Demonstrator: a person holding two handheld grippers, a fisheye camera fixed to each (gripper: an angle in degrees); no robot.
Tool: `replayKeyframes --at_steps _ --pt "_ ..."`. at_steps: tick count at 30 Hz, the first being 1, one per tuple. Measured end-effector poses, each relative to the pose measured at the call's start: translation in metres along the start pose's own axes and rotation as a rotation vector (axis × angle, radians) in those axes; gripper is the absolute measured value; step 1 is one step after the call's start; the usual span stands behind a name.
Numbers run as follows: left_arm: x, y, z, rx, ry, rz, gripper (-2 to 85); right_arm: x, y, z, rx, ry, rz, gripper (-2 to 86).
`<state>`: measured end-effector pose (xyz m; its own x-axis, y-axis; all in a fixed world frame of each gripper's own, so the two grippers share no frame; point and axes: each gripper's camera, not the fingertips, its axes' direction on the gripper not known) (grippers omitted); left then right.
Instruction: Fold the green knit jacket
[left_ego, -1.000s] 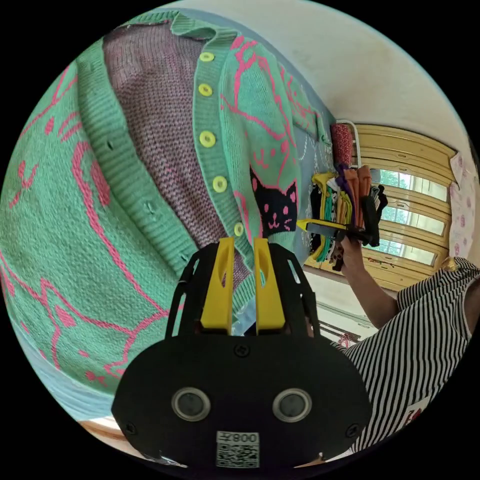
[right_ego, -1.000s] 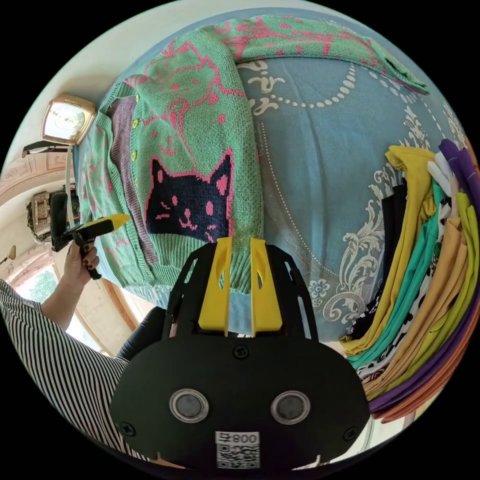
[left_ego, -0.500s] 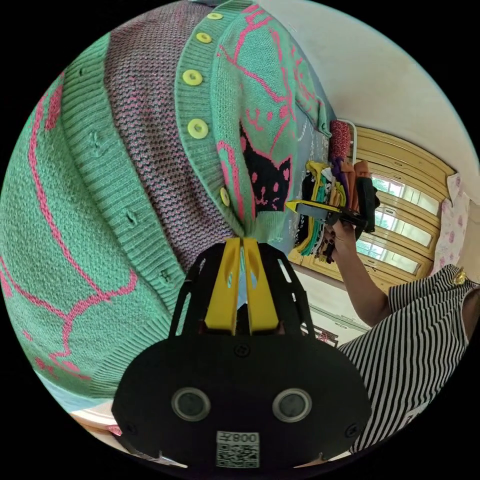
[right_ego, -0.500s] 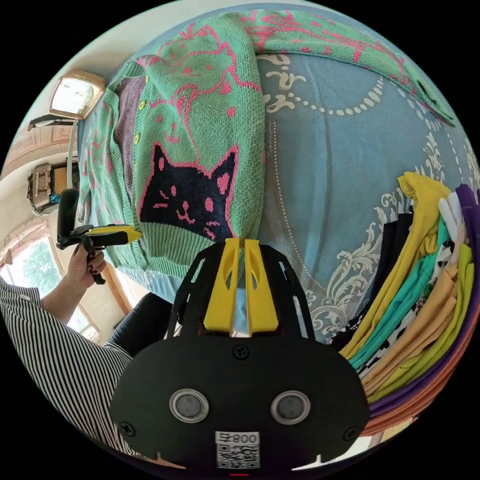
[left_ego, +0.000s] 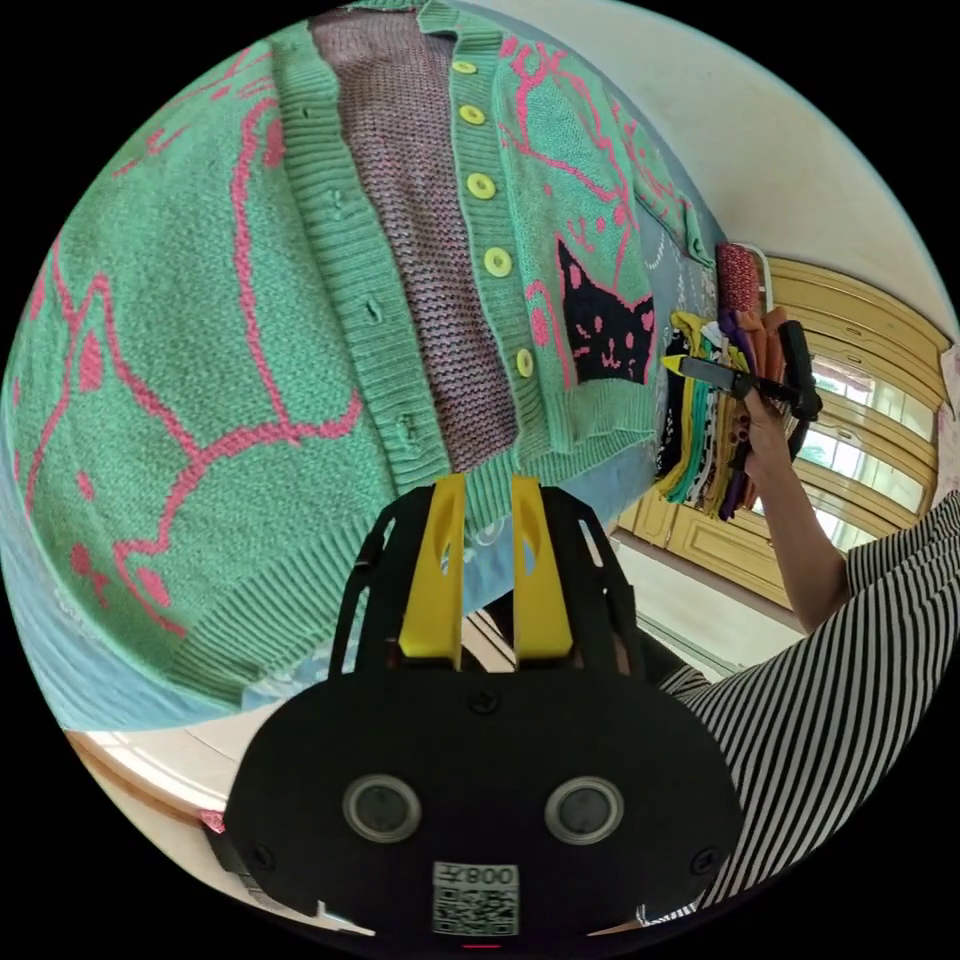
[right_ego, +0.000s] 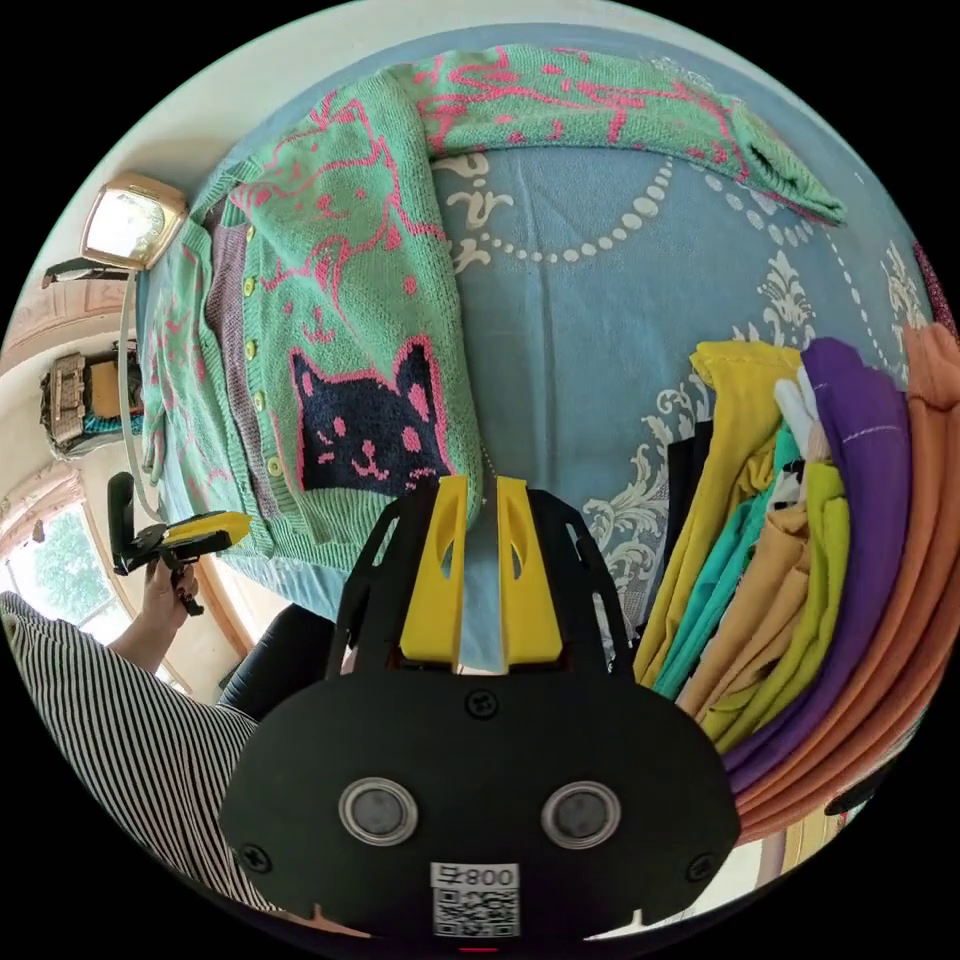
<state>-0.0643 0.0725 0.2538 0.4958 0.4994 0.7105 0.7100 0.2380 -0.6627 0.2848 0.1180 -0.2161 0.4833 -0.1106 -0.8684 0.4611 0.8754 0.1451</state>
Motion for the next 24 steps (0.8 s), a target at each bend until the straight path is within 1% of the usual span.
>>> replayKeyframes --at_steps 2,3,4,5,6,8,11,16,17,24 --pt "0.001 0.006 0.004 -0.011 -0.094 0.001 7.2 -0.037 -0.016 -0.013 0.086 -0.058 -0.087 6.3" --pt "0.001 0.006 0.008 -0.025 -0.107 0.005 7.0 -0.051 -0.024 -0.013 0.1 -0.082 -0.121 6.6" --pt "0.001 0.006 0.018 -0.046 -0.125 0.006 6.1 -0.082 -0.044 -0.01 0.115 -0.127 -0.199 7.3" --pt "0.001 0.01 0.019 -0.024 -0.162 -0.006 4.6 -0.115 -0.068 -0.002 0.124 -0.169 -0.277 8.0" --pt "0.002 0.011 0.02 -0.026 -0.167 -0.003 4.1 -0.131 -0.081 0.002 0.128 -0.192 -0.314 8.1" --pt "0.0 0.018 0.02 -0.019 -0.147 0.001 2.4 -0.193 -0.137 0.02 0.148 -0.3 -0.444 8.6" --pt "-0.005 0.026 0.02 -0.014 -0.106 -0.012 1.0 -0.26 -0.203 0.045 0.144 -0.344 -0.546 9.1" --pt "-0.006 0.037 0.022 -0.001 -0.087 -0.013 0.3 -0.323 -0.276 0.09 0.068 -0.424 -0.566 10.1" --pt "-0.005 0.039 0.022 0.001 -0.087 -0.009 0.2 -0.331 -0.285 0.099 0.061 -0.41 -0.555 10.0" --pt "-0.008 0.049 0.022 -0.004 -0.059 -0.002 0.1 -0.348 -0.306 0.145 0.018 -0.398 -0.502 8.9"
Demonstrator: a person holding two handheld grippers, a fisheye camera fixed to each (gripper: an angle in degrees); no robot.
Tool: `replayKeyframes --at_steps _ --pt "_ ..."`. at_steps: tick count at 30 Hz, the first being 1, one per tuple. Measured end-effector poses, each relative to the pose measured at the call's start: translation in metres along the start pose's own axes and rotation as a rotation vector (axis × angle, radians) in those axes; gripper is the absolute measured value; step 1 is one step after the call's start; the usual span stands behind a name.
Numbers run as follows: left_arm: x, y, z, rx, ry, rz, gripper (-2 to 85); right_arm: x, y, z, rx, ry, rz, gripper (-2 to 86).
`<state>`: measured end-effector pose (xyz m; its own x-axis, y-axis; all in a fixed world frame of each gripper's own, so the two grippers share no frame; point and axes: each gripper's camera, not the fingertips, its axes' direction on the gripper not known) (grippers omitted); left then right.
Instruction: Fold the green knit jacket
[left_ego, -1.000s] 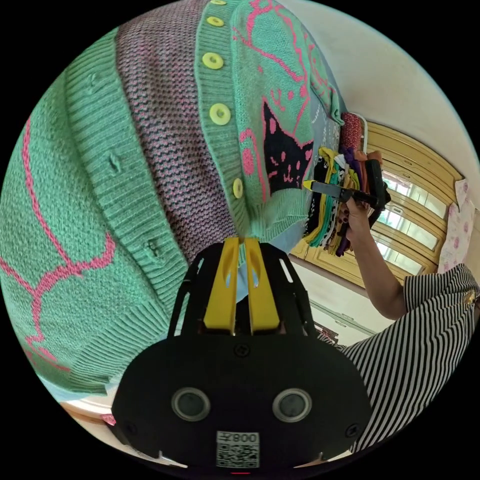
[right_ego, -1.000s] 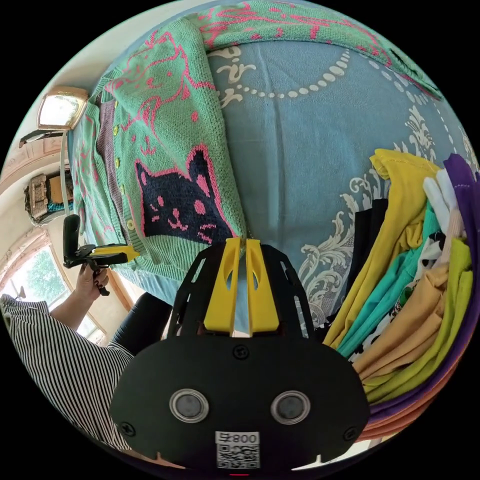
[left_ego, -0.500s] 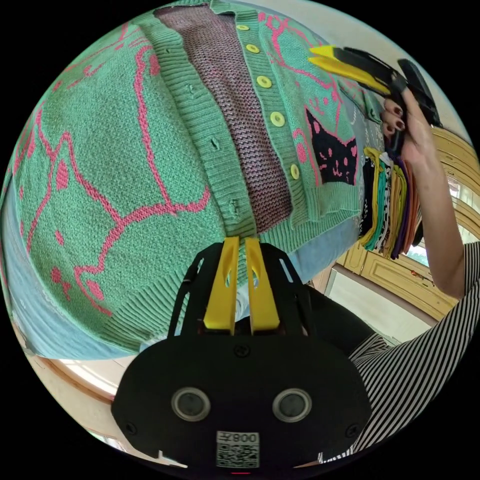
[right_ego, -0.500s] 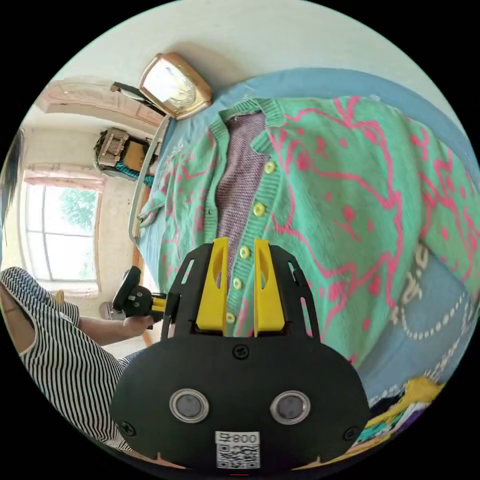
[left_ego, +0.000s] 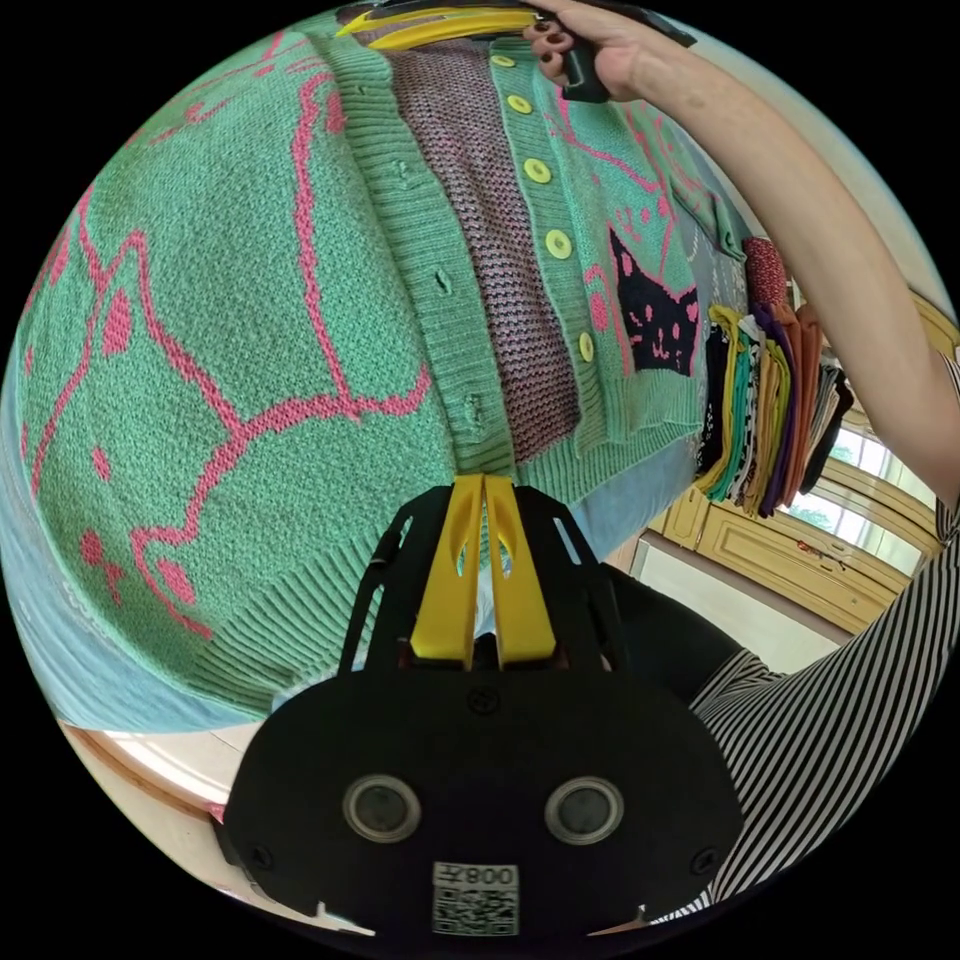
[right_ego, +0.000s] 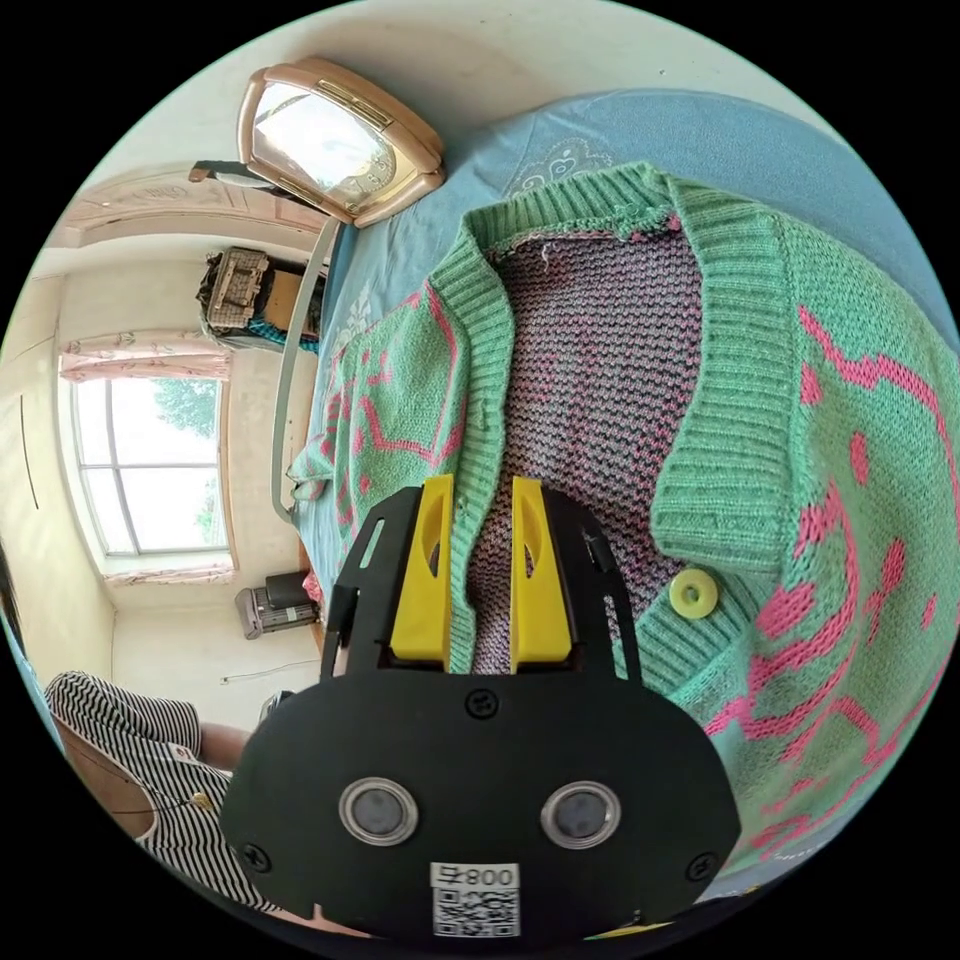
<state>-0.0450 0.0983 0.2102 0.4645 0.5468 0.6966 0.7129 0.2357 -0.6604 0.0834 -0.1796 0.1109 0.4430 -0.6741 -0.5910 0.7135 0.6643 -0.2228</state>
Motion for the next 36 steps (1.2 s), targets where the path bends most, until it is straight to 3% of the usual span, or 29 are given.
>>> replayKeyframes --at_steps 10,14,19,25,36 --pt "0.0 0.012 -0.009 -0.012 0.015 0.042 0.0 -0.028 0.015 -0.001 0.04 0.037 -0.057 1.9" --pt "-0.002 0.017 -0.015 -0.017 0.033 0.055 0.0 -0.031 0.015 0.006 0.013 0.075 -0.058 2.3" --pt "-0.006 0.021 -0.018 -0.019 0.043 0.055 0.0 -0.025 0.012 0.02 -0.016 -0.013 -0.041 6.6" --pt "-0.012 0.023 -0.02 -0.016 0.06 0.055 0.0 -0.037 0.009 0.028 -0.041 0.035 -0.045 1.9" --pt "-0.003 0.017 -0.033 -0.024 0.124 0.161 0.0 -0.076 0.047 -0.072 0.061 0.054 -0.125 0.2"
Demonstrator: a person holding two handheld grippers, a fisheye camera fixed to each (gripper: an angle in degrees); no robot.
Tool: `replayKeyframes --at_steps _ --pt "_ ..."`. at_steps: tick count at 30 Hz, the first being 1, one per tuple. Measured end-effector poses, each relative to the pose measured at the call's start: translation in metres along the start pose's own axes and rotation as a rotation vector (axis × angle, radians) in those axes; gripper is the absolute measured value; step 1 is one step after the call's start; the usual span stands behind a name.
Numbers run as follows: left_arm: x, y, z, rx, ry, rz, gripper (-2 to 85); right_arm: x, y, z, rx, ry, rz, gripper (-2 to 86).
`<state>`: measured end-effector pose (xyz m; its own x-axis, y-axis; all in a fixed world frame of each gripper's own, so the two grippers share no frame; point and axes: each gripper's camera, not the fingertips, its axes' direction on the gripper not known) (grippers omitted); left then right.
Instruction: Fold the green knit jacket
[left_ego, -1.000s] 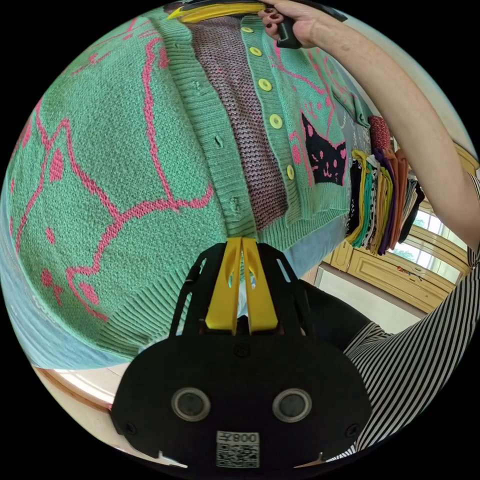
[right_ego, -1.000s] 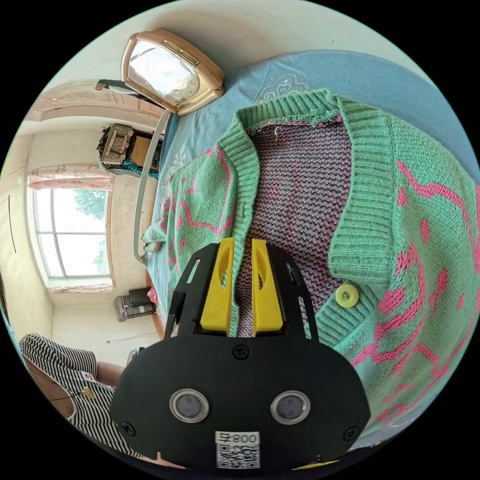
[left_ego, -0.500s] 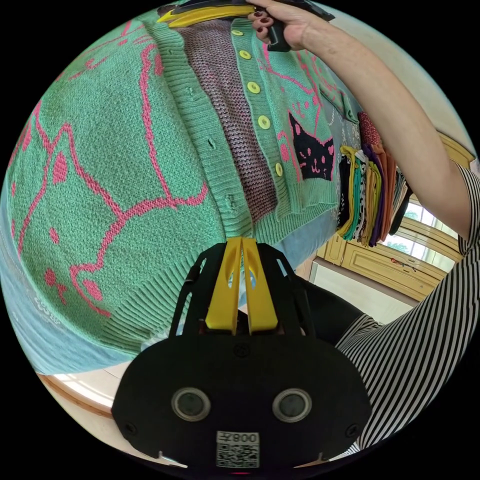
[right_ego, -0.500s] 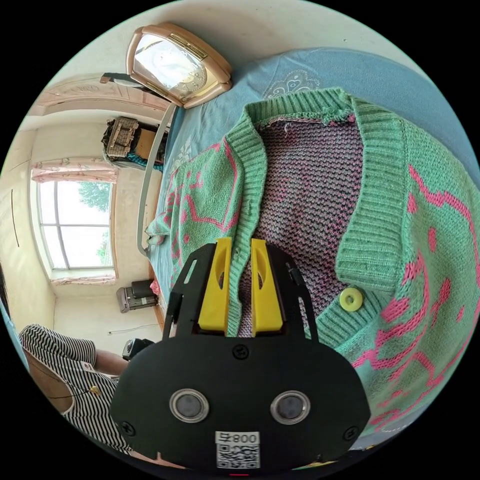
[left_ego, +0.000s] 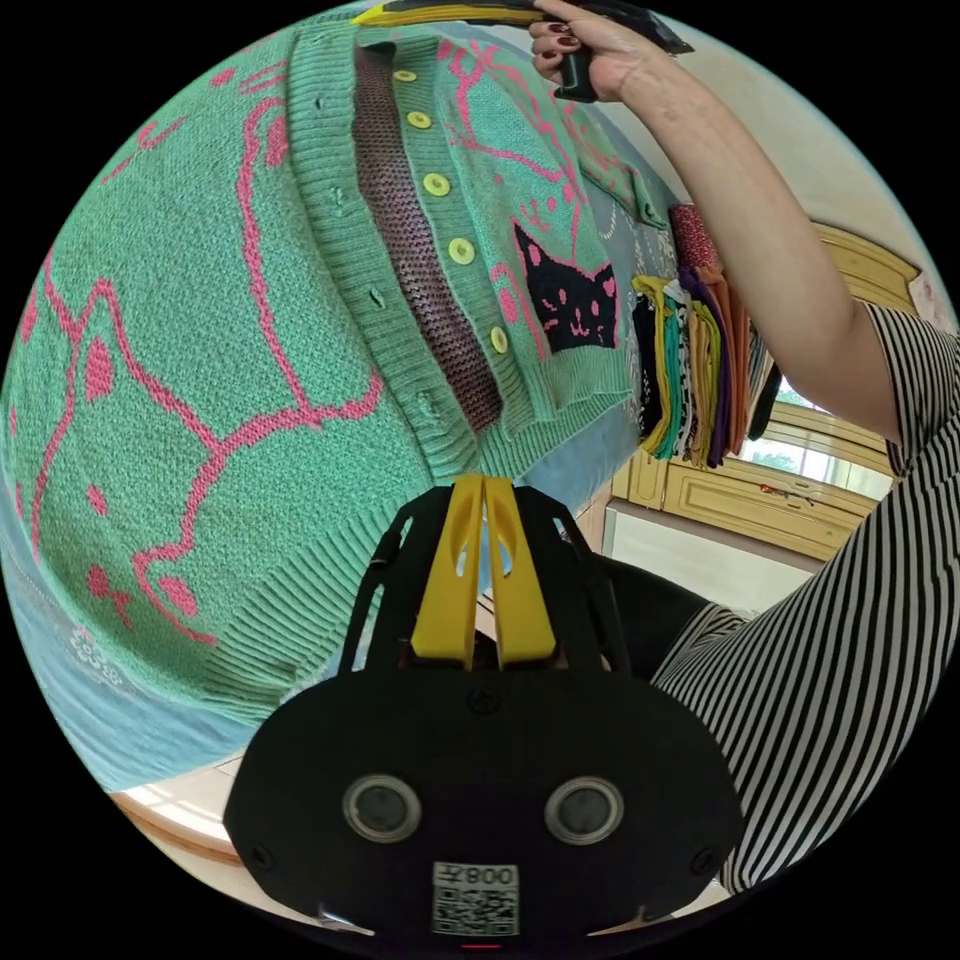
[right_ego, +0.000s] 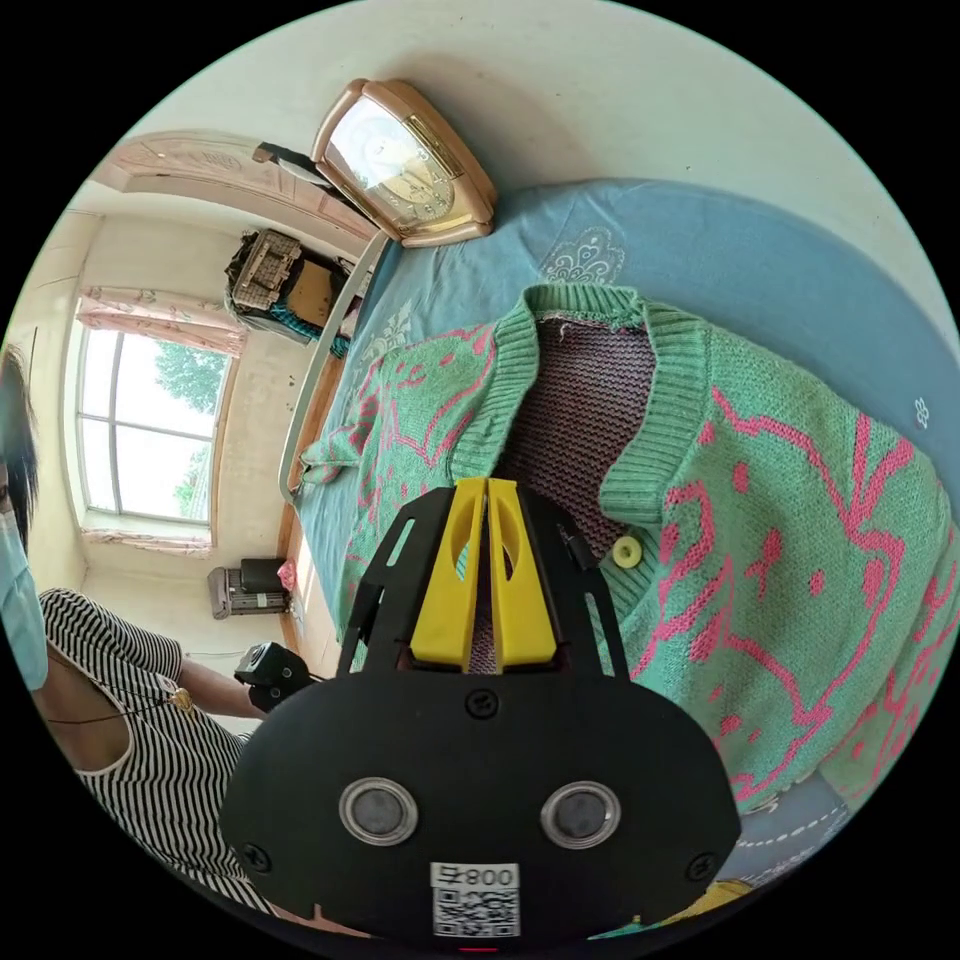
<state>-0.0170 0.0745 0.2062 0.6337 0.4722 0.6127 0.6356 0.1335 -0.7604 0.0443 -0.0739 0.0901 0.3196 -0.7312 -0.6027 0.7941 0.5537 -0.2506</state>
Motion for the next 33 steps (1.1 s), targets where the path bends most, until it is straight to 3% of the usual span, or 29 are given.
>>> replayKeyframes --at_steps 7,12,16,22,25,33 --pt "-0.013 -0.012 0.032 -0.072 0.058 -0.017 0.0 0.003 -0.01 0.024 -0.082 0.089 0.04 0.2" --pt "-0.008 -0.012 0.03 -0.091 0.072 0.01 0.0 -0.023 -0.003 -0.012 -0.022 0.134 0.012 0.2" --pt "-0.014 -0.013 0.027 -0.085 0.091 -0.005 0.2 -0.016 -0.019 0.025 -0.127 0.204 0.031 0.4" --pt "-0.024 -0.004 -0.005 0.056 0.032 -0.047 1.7 -0.029 -0.006 -0.015 -0.012 0.185 0.048 1.7" --pt "-0.032 -0.014 0.002 0.021 -0.026 -0.073 3.1 -0.036 0.027 -0.039 0.017 0.139 0.072 3.9" --pt "-0.031 -0.03 0.012 -0.005 -0.077 -0.066 0.4 -0.08 0.113 0.013 -0.24 0.085 0.11 4.9"
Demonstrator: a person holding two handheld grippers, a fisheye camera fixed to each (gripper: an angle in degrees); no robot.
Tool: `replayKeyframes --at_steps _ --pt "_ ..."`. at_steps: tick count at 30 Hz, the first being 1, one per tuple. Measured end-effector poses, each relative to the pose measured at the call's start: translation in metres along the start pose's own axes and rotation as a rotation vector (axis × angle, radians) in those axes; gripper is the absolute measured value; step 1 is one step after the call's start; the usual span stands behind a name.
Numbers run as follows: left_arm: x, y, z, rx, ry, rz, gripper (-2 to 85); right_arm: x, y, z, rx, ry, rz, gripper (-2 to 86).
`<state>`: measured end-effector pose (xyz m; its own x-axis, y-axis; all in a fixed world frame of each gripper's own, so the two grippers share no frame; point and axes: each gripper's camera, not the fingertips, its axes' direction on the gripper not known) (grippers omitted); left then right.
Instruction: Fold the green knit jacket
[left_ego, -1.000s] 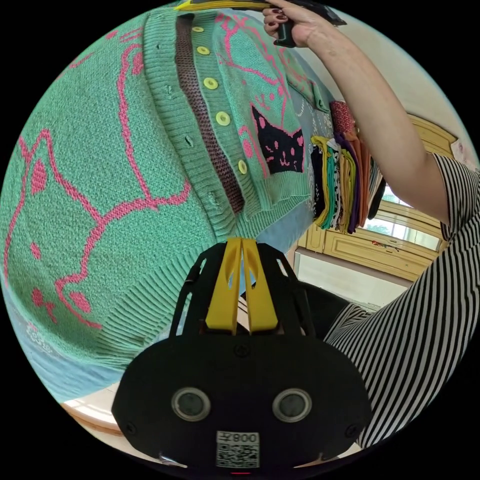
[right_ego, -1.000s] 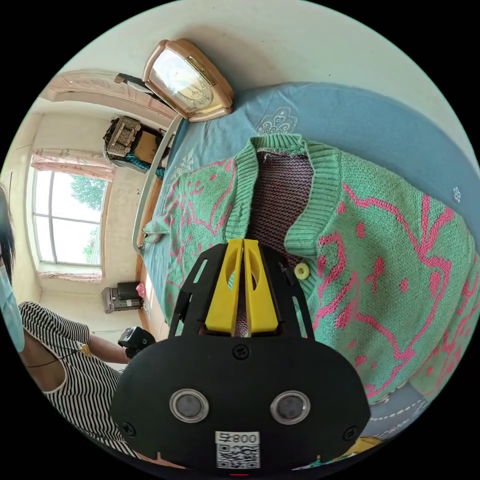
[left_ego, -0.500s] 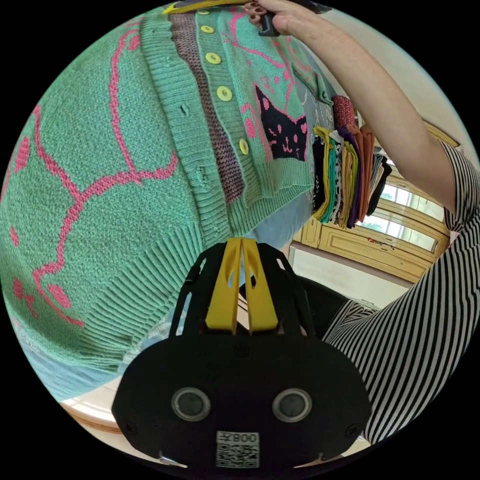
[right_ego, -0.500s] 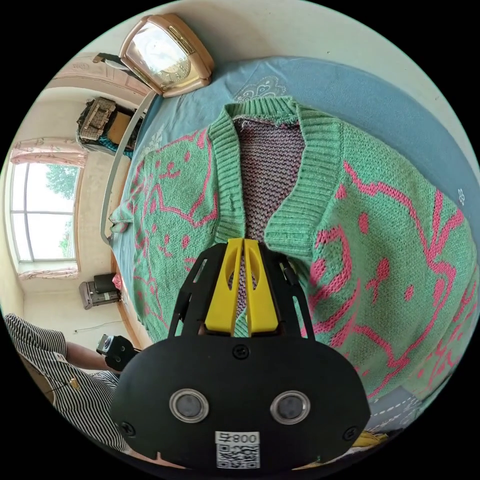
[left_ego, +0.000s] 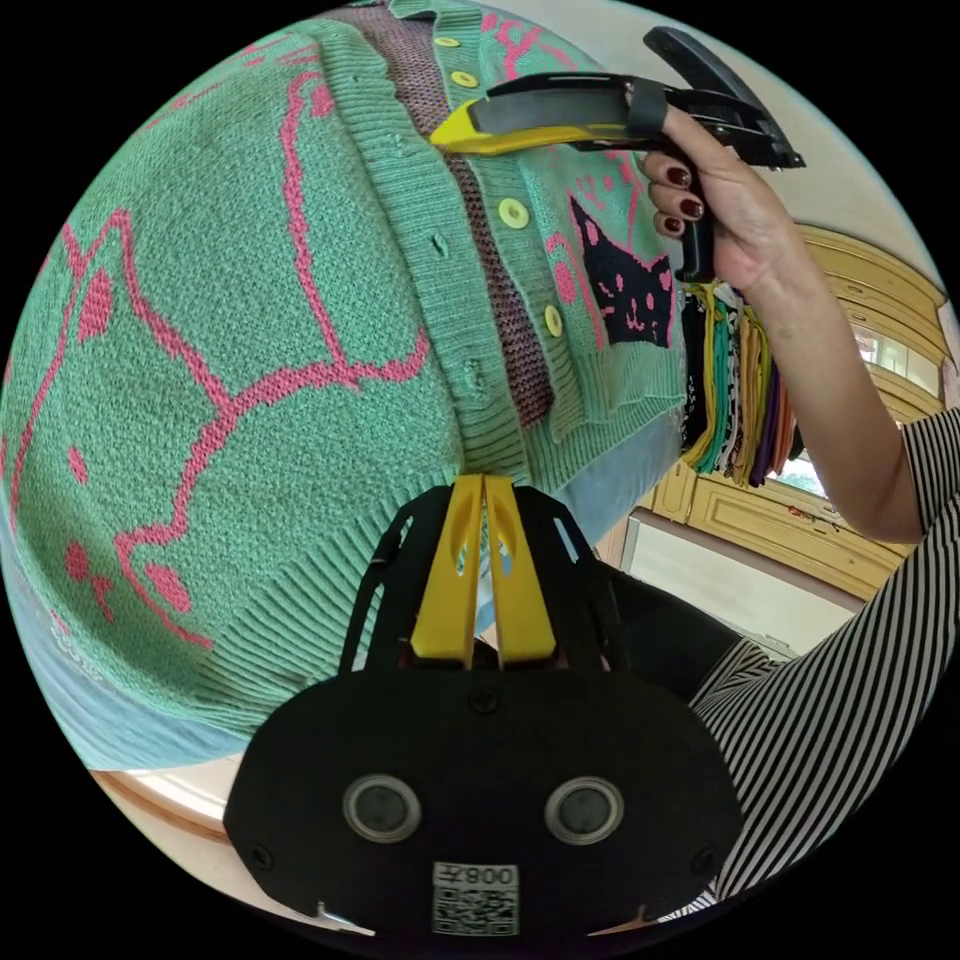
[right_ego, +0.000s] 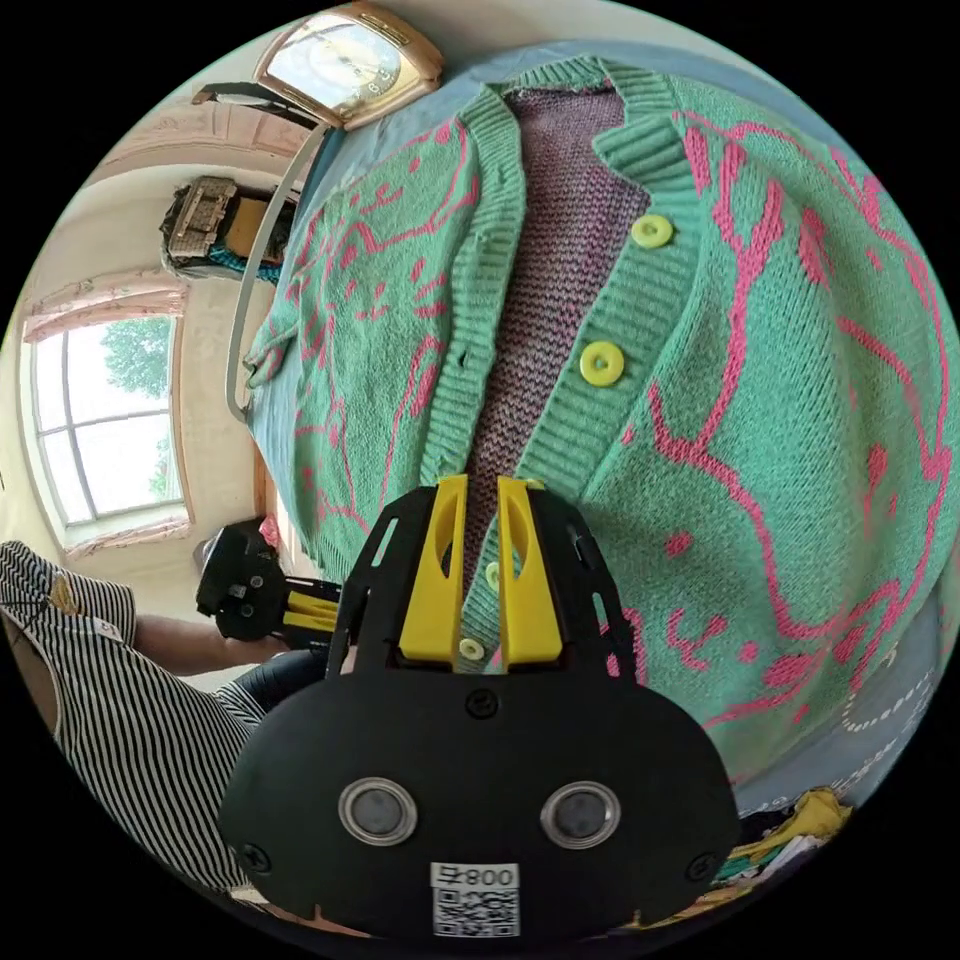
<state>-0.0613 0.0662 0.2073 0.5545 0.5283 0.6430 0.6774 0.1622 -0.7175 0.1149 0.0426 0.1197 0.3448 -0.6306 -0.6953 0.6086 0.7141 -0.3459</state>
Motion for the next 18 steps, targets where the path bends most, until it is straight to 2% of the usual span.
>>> replayKeyframes --at_steps 4,7,9,13,18 --pt "0.004 -0.004 -0.013 0.026 0.055 0.023 0.2 -0.004 0.005 -0.018 0.041 -0.07 0.011 1.4" --pt "0.005 -0.013 -0.008 0.004 0.005 0.035 0.3 -0.012 0.009 -0.035 0.051 0.029 0.009 1.1" --pt "-0.001 -0.016 0.002 -0.027 0.028 0.013 0.5 -0.009 0.016 -0.044 0.054 0.016 0.024 1.4" --pt "0.002 -0.011 -0.022 0.062 0.033 0.047 1.7 -0.028 0.052 -0.071 0.105 -0.016 0.037 5.1" --pt "-0.002 -0.035 -0.063 0.177 0.047 0.111 4.4 -0.074 0.097 -0.044 -0.022 0.058 0.044 7.8"
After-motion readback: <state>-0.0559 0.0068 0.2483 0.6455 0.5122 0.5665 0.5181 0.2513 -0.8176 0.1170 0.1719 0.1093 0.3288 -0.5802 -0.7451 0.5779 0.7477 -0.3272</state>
